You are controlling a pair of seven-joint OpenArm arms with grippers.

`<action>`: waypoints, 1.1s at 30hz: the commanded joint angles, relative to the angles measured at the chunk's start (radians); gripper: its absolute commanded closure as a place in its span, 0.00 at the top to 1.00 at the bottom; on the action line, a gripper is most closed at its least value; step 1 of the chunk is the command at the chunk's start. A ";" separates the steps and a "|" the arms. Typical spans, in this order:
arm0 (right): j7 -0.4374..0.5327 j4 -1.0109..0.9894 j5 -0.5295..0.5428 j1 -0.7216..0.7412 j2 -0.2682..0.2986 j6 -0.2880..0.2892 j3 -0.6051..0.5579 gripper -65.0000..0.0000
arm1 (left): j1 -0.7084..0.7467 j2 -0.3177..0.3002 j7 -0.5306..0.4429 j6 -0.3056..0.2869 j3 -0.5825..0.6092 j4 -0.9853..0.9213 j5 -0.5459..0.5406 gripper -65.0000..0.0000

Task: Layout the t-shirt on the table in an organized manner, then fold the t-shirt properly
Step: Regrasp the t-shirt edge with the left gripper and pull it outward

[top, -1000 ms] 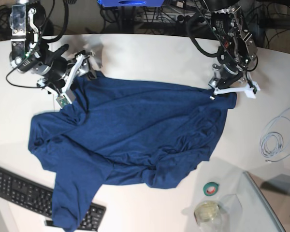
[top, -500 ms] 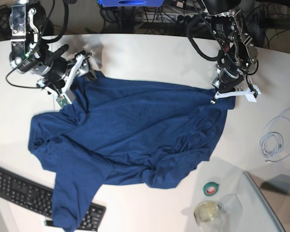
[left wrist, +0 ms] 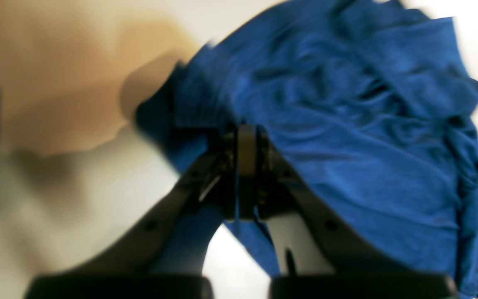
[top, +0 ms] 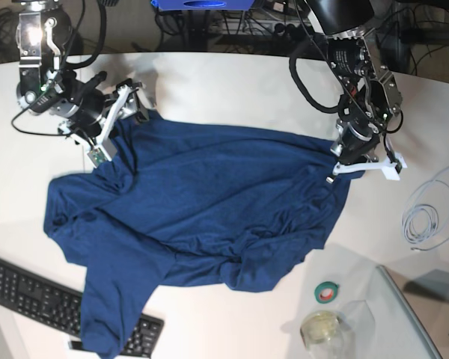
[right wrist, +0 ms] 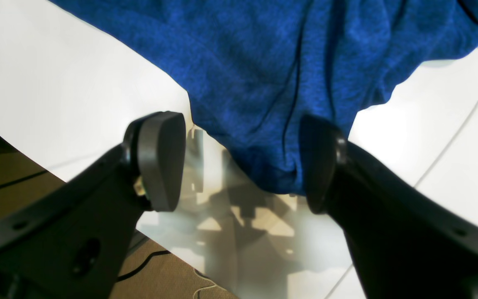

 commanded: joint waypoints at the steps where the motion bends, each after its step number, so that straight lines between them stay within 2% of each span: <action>1: 0.018 0.013 0.014 0.010 0.008 0.008 0.001 0.61 | -0.008 -0.003 -0.007 -0.002 0.020 0.031 -0.008 0.00; 6: 0.018 0.013 0.014 0.019 0.008 0.008 0.001 0.61 | -0.060 -0.003 -0.007 0.000 0.070 -0.009 0.000 0.00; 12: 0.018 0.013 0.014 0.022 0.008 0.008 0.001 0.61 | -0.151 -0.003 -0.007 0.000 0.069 -0.129 0.000 0.00; 20: 0.018 0.013 0.014 0.025 0.010 0.008 0.001 0.61 | -0.221 -0.003 -0.013 0.000 0.058 -0.174 -0.005 0.00; 25: 0.017 0.013 0.014 0.034 0.008 0.008 0.001 0.61 | -0.281 -0.004 -0.013 0.000 0.058 -0.264 0.000 0.00; 33: 0.015 0.013 0.014 0.039 0.008 0.008 0.001 0.61 | -0.325 -0.004 -0.015 0.000 0.058 -0.364 -0.005 0.00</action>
